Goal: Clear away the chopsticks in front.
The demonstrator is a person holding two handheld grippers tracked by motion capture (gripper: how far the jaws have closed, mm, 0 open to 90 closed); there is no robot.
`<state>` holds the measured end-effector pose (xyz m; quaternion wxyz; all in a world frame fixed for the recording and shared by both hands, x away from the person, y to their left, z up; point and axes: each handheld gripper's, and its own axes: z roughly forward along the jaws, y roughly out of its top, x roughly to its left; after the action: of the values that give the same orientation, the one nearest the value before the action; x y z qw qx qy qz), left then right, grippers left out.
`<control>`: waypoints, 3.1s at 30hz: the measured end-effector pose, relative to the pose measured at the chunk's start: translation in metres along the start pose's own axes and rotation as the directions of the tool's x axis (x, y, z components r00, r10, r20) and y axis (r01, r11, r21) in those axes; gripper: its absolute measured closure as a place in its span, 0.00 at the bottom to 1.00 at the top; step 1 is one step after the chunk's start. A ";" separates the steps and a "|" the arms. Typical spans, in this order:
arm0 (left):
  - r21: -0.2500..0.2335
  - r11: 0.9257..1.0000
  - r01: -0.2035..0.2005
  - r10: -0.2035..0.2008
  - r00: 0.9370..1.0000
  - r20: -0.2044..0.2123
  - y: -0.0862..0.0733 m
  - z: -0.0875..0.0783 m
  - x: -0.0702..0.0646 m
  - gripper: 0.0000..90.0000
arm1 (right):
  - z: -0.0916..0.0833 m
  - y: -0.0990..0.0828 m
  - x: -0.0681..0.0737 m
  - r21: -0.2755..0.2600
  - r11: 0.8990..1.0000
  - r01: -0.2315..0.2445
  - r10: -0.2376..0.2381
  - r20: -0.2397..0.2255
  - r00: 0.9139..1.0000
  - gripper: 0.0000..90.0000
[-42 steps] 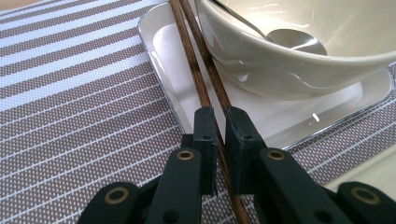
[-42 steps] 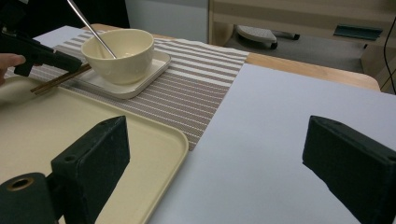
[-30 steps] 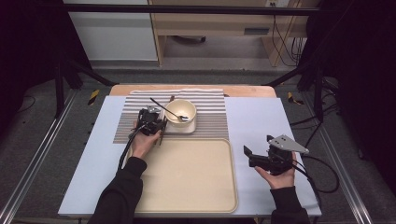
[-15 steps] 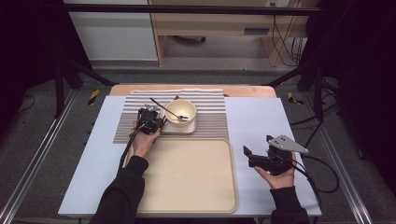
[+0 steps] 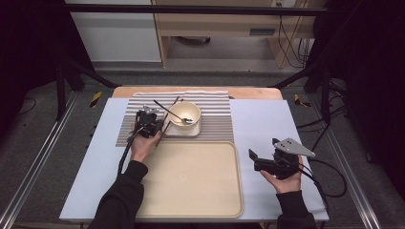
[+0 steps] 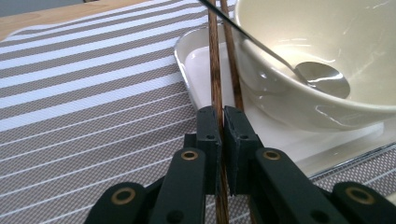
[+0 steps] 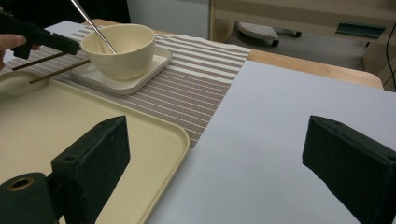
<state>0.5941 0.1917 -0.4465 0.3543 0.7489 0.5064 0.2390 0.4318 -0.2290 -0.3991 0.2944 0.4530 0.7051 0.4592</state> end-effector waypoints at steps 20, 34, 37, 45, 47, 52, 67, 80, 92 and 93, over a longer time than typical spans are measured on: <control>-0.014 0.999 0.034 -0.034 0.999 -0.019 -0.023 -0.046 0.030 0.94 | -0.002 0.000 0.000 -0.004 1.000 -0.001 0.001 0.005 1.000 0.07; -0.058 0.996 0.062 -0.063 0.998 -0.022 -0.046 -0.089 0.040 0.94 | -0.001 -0.002 0.004 0.002 1.000 -0.003 0.003 -0.023 1.000 0.07; -0.062 0.996 0.067 -0.068 0.997 -0.023 -0.048 -0.095 0.041 0.94 | -0.001 -0.002 0.004 0.002 1.000 -0.004 0.004 -0.026 1.000 0.07; -0.103 0.992 0.076 -0.079 0.997 -0.026 -0.060 -0.120 0.039 0.94 | -0.004 -0.002 0.004 -0.002 1.000 0.001 -0.001 -0.023 1.000 0.07; -0.115 0.989 0.089 -0.091 0.996 -0.015 -0.066 -0.128 0.037 0.94 | -0.004 -0.002 0.004 -0.004 1.000 -0.005 0.005 -0.025 1.000 0.07; -0.131 0.987 0.096 -0.100 0.995 -0.019 -0.070 -0.137 0.033 0.94 | -0.004 -0.002 0.005 -0.002 1.000 -0.001 0.001 -0.025 1.000 0.07; -0.135 0.984 0.113 -0.121 0.991 -0.055 -0.093 -0.158 0.013 0.94 | -0.001 -0.004 0.007 0.008 1.000 0.001 -0.001 -0.030 1.000 0.07; -0.146 0.977 0.157 -0.172 0.981 -0.093 -0.107 -0.169 -0.010 0.94 | -0.002 -0.004 0.008 0.005 1.000 0.006 -0.006 -0.030 1.000 0.07; -0.140 0.975 0.170 -0.185 0.977 -0.103 -0.134 -0.163 -0.027 0.94 | -0.005 -0.003 0.008 -0.008 1.000 -0.003 0.003 -0.035 0.999 0.07; -0.131 0.978 0.164 -0.178 0.978 -0.110 -0.137 -0.159 -0.031 0.94 | -0.005 -0.004 0.008 -0.007 1.000 -0.003 0.003 -0.035 0.999 0.07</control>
<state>0.3877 0.2413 -0.4518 0.3868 0.6637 0.5743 0.2830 0.4233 -0.2239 -0.4006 0.2828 0.4449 0.7079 0.4700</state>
